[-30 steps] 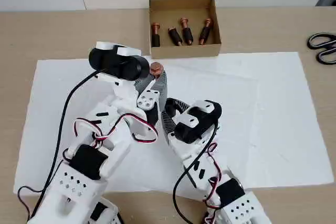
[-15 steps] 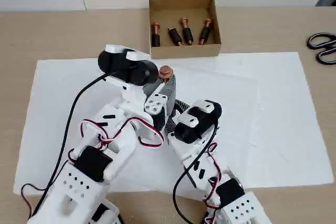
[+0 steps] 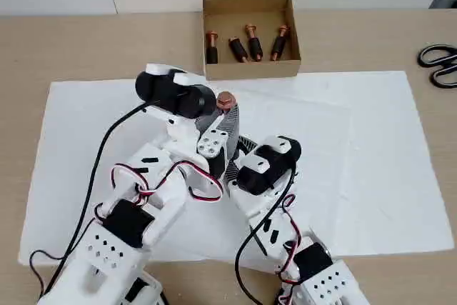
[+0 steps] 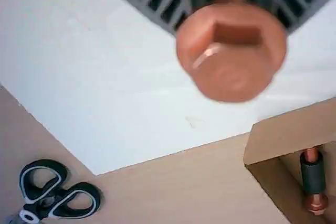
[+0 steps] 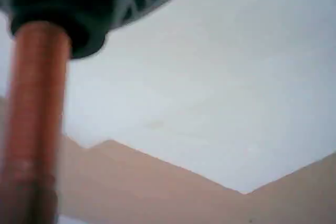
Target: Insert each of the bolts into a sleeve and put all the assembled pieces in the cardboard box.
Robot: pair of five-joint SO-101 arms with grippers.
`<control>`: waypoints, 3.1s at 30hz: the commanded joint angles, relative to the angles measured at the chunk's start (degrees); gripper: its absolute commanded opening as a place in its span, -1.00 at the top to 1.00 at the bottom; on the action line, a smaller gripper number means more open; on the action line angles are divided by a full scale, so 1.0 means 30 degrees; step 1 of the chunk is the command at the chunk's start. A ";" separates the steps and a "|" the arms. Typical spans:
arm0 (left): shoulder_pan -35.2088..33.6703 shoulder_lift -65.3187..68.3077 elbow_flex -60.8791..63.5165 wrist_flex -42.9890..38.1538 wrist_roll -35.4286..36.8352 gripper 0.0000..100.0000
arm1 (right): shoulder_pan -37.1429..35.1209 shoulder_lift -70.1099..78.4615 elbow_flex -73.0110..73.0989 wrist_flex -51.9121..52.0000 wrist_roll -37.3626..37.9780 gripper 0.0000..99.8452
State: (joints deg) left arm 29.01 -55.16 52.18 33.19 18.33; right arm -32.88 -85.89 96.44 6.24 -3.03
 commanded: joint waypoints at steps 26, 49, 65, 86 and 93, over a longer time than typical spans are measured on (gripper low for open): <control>0.0088 -0.0557 0.1070 0.2022 -0.0703 0.99 | -0.0103 -0.0220 0.0147 0.0015 -0.0205 0.99; 0.0205 -0.0586 0.0864 0.3341 -0.0615 0.62 | -0.0103 -0.0220 0.0147 0.0044 -0.0176 0.99; -0.8234 -0.0586 -0.6930 1.2659 -0.0733 0.61 | 0.0806 -0.0366 -0.0557 0.3355 -0.0088 0.99; -1.1429 -0.1846 -0.9656 1.7407 -0.2549 0.62 | 0.5729 1.5136 -1.8813 0.6960 0.1289 0.99; -1.1399 -0.6447 -0.9128 1.6586 -0.2637 0.62 | 0.5817 2.7238 -2.8601 0.4850 0.1172 0.99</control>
State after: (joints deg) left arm -5.19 -70.02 25.63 85.32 10.77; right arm -16.09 -18.29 26.55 23.91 0.13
